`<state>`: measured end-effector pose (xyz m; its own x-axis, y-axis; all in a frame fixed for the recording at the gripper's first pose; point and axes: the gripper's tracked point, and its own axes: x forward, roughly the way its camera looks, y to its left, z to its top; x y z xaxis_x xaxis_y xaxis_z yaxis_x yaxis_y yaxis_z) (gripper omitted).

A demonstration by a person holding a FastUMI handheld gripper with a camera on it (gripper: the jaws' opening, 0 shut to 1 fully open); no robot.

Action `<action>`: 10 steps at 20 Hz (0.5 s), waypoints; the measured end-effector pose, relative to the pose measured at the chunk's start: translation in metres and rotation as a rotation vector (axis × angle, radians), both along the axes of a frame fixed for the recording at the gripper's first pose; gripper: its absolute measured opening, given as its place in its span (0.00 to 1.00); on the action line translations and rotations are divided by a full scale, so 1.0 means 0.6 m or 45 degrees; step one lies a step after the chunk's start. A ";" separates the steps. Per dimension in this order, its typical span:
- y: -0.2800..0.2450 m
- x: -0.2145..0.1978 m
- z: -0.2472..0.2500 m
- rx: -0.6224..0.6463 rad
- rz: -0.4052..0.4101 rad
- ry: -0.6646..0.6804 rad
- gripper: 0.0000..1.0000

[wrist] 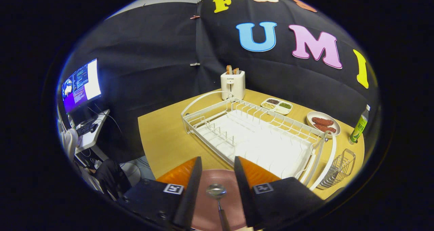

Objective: Take the plate from the dish rack, then take the spoon from the basket and place it into the plate.

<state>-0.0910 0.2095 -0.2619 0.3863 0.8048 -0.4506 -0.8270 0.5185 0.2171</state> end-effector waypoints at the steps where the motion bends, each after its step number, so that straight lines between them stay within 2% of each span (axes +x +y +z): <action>1: -0.009 0.007 0.009 0.002 -0.019 0.004 0.77; 2: -0.020 0.018 0.025 0.012 -0.047 -0.004 0.93; 3: -0.027 0.031 0.043 0.033 -0.077 -0.013 0.99; 10: -0.102 0.122 0.196 0.148 -0.308 -0.144 1.00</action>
<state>-0.0180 0.1481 -0.1443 0.6160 0.7270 -0.3035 -0.7048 0.6807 0.1999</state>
